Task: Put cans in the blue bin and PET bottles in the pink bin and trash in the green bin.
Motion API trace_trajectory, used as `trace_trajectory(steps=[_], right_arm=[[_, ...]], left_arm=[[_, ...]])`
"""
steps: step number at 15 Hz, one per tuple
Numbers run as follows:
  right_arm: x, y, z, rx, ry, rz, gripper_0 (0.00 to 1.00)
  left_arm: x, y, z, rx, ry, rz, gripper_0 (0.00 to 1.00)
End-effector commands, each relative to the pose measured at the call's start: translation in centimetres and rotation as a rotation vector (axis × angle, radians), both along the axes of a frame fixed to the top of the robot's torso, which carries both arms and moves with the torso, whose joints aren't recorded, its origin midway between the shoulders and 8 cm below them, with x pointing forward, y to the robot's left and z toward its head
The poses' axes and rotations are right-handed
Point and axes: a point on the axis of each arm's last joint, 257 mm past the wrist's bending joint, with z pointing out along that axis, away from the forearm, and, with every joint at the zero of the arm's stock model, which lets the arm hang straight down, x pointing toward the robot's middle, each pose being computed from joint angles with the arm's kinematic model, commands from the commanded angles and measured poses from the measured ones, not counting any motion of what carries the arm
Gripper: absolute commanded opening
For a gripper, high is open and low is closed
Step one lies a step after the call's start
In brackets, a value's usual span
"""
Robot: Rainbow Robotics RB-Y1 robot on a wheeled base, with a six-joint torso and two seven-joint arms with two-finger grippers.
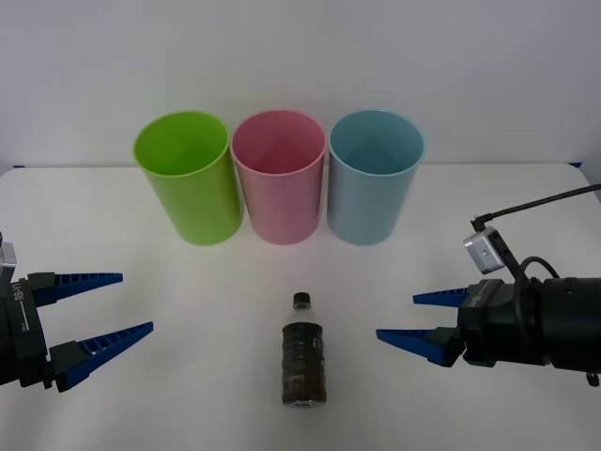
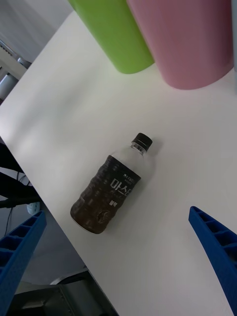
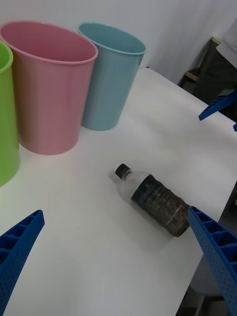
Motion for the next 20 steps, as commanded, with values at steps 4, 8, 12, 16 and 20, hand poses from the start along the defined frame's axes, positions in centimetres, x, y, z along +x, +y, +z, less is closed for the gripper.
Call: trace_trajectory(steps=[4,8,12,16,20], right_arm=[[0.3,1.7,-2.5,-0.137,-0.018,-0.002,1.00],[0.2,4.1,-3.2,-0.198,-0.074,0.082,1.00],[1.7,4.9,-1.3,-0.246,-0.301,0.279,1.00],[1.9,4.7,-1.1,-0.436,-0.637,0.581,1.00],[1.8,4.4,-1.5,-0.597,-0.938,0.845,1.00]], left_arm=[[0.0,0.0,0.0,0.000,0.000,0.000,1.00],[0.0,0.0,0.0,0.000,0.000,0.000,1.00],[0.0,0.0,0.0,0.000,0.000,0.000,1.00],[0.0,0.0,0.0,0.000,0.000,0.000,1.00],[0.0,0.0,0.0,0.000,0.000,0.000,1.00]])
